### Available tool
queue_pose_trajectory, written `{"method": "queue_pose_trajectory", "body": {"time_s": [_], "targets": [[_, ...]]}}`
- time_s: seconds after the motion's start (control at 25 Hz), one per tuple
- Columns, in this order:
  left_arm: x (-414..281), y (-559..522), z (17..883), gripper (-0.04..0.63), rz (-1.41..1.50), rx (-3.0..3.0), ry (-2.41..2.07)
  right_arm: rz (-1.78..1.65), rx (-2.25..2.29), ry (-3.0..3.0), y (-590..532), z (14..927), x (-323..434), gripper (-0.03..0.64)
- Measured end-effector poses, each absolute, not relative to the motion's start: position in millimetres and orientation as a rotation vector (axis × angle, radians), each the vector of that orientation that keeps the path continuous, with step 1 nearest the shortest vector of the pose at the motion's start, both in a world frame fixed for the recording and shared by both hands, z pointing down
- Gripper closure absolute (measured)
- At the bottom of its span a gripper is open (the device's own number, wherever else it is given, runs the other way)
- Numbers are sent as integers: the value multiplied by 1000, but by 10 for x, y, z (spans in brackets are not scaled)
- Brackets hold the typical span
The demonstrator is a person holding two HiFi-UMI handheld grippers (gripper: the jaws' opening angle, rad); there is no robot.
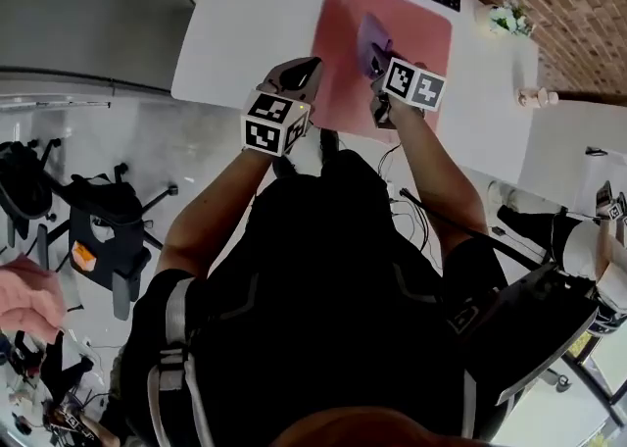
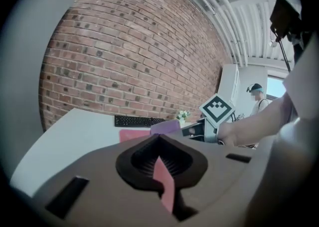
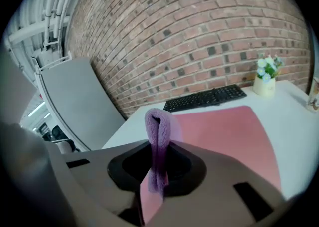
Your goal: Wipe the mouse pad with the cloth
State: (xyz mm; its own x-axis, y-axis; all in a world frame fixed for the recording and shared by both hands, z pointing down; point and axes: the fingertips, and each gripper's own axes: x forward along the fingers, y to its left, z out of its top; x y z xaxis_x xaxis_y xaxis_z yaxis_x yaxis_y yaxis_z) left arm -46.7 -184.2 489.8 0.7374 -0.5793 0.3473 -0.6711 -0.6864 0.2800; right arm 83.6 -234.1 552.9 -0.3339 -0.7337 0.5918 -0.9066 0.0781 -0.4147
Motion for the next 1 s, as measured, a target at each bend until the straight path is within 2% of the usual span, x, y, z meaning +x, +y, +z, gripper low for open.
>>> {"method": "queue_pose_trajectory", "body": {"time_s": [0.24, 0.64, 0.8, 1.0], "targets": [[-13, -2111, 4733, 591, 346, 2646, -872, 956, 1917, -1942, -2348, 5481, 2011, 558], [616, -2519, 4756, 591, 356, 2615, -818, 812, 2085, -1501, -2200, 5937, 3705, 557], [583, -2592, 4971, 591, 467, 2629, -855, 846, 2022, -1445, -2186, 6247, 3849, 558], [433, -2716, 5101, 591, 481, 2544, -922, 814, 1883, -1467, -2283, 6527, 3594, 558]]}}
